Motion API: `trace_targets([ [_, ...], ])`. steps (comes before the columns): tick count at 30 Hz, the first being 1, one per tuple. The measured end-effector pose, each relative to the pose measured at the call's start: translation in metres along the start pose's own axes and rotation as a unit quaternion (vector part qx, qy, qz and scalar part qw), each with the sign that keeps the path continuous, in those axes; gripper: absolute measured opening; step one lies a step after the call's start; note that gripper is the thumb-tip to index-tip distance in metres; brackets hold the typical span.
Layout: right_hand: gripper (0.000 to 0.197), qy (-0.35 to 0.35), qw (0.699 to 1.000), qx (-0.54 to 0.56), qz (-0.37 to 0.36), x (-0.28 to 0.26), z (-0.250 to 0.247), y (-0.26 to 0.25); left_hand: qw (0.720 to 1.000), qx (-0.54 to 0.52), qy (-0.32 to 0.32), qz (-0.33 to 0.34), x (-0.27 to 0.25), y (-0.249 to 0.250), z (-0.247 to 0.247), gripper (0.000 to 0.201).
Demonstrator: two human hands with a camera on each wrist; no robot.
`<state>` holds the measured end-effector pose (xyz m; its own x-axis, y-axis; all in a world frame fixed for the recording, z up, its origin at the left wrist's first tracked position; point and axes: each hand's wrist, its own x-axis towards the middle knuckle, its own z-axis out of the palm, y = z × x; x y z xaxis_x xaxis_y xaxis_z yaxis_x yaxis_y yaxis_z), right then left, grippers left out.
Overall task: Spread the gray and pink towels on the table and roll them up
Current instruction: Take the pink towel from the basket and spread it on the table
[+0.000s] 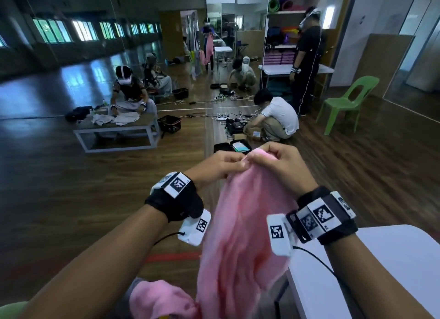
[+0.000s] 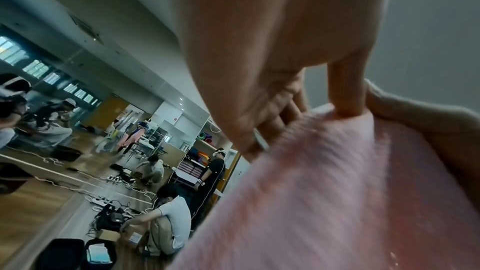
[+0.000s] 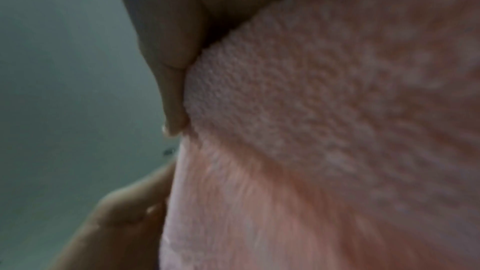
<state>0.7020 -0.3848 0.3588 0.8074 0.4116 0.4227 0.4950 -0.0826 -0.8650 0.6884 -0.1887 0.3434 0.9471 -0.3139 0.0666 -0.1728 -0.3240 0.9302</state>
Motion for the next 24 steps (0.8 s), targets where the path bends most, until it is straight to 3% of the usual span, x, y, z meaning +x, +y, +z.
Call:
trace_targets([
  [4, 0.022, -0.037, 0.996, -0.017, 0.074, -0.002, -0.005, 0.016, 0.987, -0.069, 0.142, 0.044, -0.003, 0.007, -0.014, 0.021],
  [5, 0.023, -0.042, 0.996, -0.007, 0.082, -0.005, -0.006, 0.019, 0.984, -0.082, 0.149, 0.05, -0.004, 0.009, -0.015, 0.021],
  [9, 0.009, -0.002, 0.999, 0.04, 0.024, 0.002, -0.007, 0.005, 0.999, -0.04, 0.016, 0.023, -0.005, 0.012, 0.006, 0.01],
  [10, 0.014, -0.001, 0.999, 0.048, 0.014, 0.005, -0.009, 0.001, 0.999, -0.024, 0.016, 0.025, -0.004, 0.011, 0.008, 0.015],
  [11, 0.022, -0.009, 0.998, 0.053, 0.025, 0.007, -0.011, 0.002, 0.998, -0.03, 0.046, 0.034, -0.003, 0.01, 0.007, 0.016],
  [13, 0.041, -0.056, 0.991, 0.04, 0.114, 0.005, -0.016, 0.006, 0.984, -0.09, 0.147, 0.055, -0.002, 0.007, -0.003, 0.01],
  [15, 0.034, -0.087, 0.977, 0.047, 0.188, -0.001, -0.015, 0.014, 0.966, -0.143, 0.204, 0.068, -0.002, 0.004, -0.011, 0.017],
  [17, 0.014, -0.031, 0.981, 0.089, 0.171, -0.007, -0.008, 0.016, 0.964, -0.17, 0.194, 0.063, -0.002, 0.006, -0.008, 0.025],
  [20, 0.014, 0.048, 0.987, 0.108, 0.109, -0.003, 0.002, 0.011, 0.974, -0.164, 0.156, 0.031, -0.002, 0.007, 0.008, 0.017],
  [22, 0.014, 0.058, 0.991, 0.1, 0.074, 0.002, 0.01, 0.007, 0.979, -0.166, 0.119, 0.015, -0.004, 0.004, 0.018, 0.018],
  [24, 0.014, 0.056, 0.997, 0.043, 0.027, 0.006, 0.016, 0.005, 0.98, -0.174, 0.093, 0.012, -0.007, 0.001, 0.028, 0.033],
])
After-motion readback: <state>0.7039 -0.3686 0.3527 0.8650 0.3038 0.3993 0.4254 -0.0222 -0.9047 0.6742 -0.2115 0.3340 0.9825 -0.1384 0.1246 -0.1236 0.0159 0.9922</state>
